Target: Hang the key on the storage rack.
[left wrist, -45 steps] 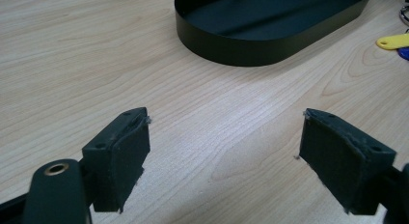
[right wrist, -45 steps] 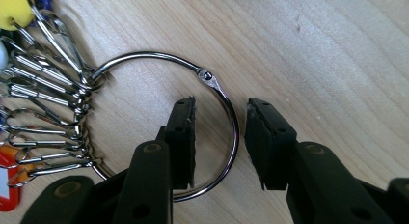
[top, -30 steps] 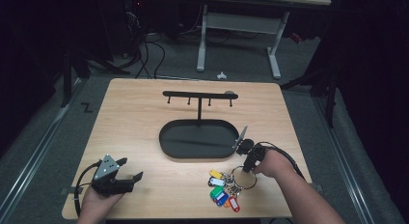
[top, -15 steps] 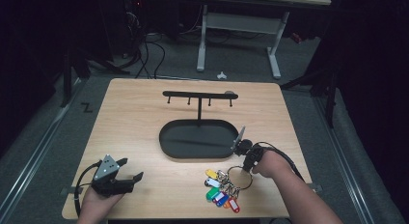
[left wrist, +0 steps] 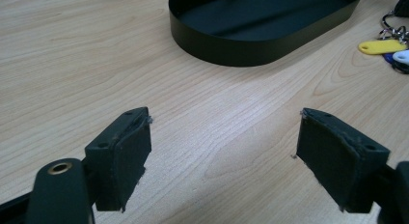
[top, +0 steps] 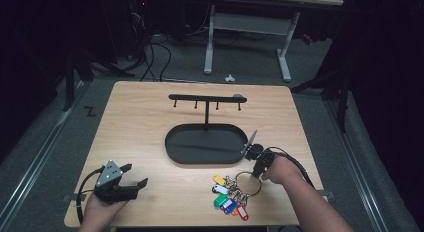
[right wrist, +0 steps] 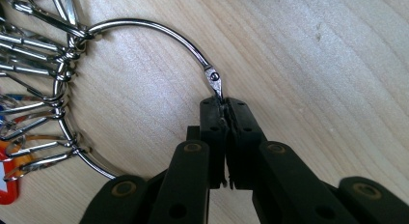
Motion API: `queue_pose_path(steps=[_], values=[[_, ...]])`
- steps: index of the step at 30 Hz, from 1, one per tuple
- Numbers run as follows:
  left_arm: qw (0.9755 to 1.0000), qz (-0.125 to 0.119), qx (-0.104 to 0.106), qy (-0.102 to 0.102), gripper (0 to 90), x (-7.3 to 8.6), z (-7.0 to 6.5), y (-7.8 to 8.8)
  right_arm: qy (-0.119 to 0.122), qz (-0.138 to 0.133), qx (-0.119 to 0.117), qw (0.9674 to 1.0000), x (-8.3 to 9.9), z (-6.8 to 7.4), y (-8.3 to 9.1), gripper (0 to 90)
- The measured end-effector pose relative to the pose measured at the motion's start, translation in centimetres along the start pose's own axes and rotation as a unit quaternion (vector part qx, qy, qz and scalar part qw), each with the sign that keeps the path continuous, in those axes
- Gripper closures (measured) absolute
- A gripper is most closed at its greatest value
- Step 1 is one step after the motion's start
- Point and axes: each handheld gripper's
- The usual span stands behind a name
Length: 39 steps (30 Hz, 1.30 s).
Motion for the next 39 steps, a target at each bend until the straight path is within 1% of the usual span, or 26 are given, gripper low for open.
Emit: queue_pose_path(steps=[1,2,3,4,6,7,8,9,10,14,15,17,20,22,23,24,27,31,39], values=[[1.0,-0.002,0.0,0.001,20.2,0.0,0.0,0.0,-0.003,0.004,0.001,1.0,0.0,0.0,0.0,87.1],[1.0,-0.003,0.001,0.002,20.2,0.0,0.1,-0.1,0.0,0.008,-0.001,1.0,0.0,0.0,0.0,87.1],[1.0,-0.003,0.003,0.004,20.3,0.0,0.1,-0.1,-0.013,0.011,-0.012,0.9998,0.1,0.0,0.3,87.1],[1.0,-0.001,0.005,0.003,20.3,-0.1,0.1,-0.2,-0.015,0.007,-0.012,0.9998,0.2,-0.1,0.7,87.1],[1.0,-0.002,0.004,0.001,20.3,-0.1,0.0,-0.2,-0.016,0.003,-0.008,0.9998,0.3,0.0,1.8,87.1],[1.0,-0.001,0.005,0.002,20.3,-0.1,0.1,-0.2,-0.01,-0.002,-0.009,0.9999,0.4,-0.1,2.4,87.1],[1.0,-0.002,0.005,0.003,20.3,-0.1,0.1,-0.2,-0.008,-0.004,-0.006,0.9999,0.5,-0.1,3.3,87.1],[1.0,-0.003,0.005,0.004,20.3,0.0,0.1,-0.2,-0.015,-0.007,-0.008,0.9998,0.6,-0.1,3.8,87.1],[1.0,-0.003,0.005,0.003,20.4,-0.1,0.2,-0.2,-0.012,-0.015,-0.008,0.9998,0.6,-0.1,4.4,87.2],[1.0,-0.002,0.006,0.005,20.5,-0.1,0.2,-0.3,-0.009,-0.033,-0.004,0.9994,0.6,0.3,6.9,87.4],[1.0,-0.003,0.005,0.005,20.5,-0.1,0.1,-0.3,-0.014,-0.035,-0.002,0.9993,0.6,0.5,7.5,87.5],[1.0,-0.002,0.006,0.003,20.6,-0.1,0.0,-0.2,-0.004,-0.04,0.001,0.9992,0.5,0.5,8.4,87.6],[1.0,-0.003,0.007,0.006,20.6,-0.1,0.0,-0.2,0.002,-0.046,0.014,0.9988,0.6,0.8,10.2,87.6],[1.0,-0.003,0.007,0.006,20.6,-0.1,0.0,-0.3,-0.002,-0.047,0.022,0.9986,0.6,0.8,11.1,87.6],[1.0,-0.003,0.007,0.005,20.6,-0.1,0.0,-0.3,0.001,-0.05,0.024,0.9985,0.7,0.7,11.7,87.6],[1.0,-0.002,0.007,0.005,20.6,-0.1,0.0,-0.2,-0.002,-0.049,0.026,0.9985,0.7,0.8,12.1,87.6],[0.9999,-0.003,0.008,0.006,20.6,-0.1,0.0,-0.3,0.001,-0.053,0.033,0.998,0.9,0.8,13.5,87.6],[0.9999,-0.003,0.008,0.006,20.6,-0.1,0.0,-0.2,0.002,-0.056,0.043,0.9975,1.0,0.6,15.2,87.6],[0.9999,-0.003,0.008,0.006,20.7,-0.1,0.0,-0.2,-0.001,-0.062,0.054,0.9966,0.9,0.2,17.9,87.6]])
Point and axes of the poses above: each handheld gripper's, and its own axes: y roughly backward along the jaws, x roughly out of its underside, z roughly to its left, and after that the axes turned 10 degrees about x, right-handed
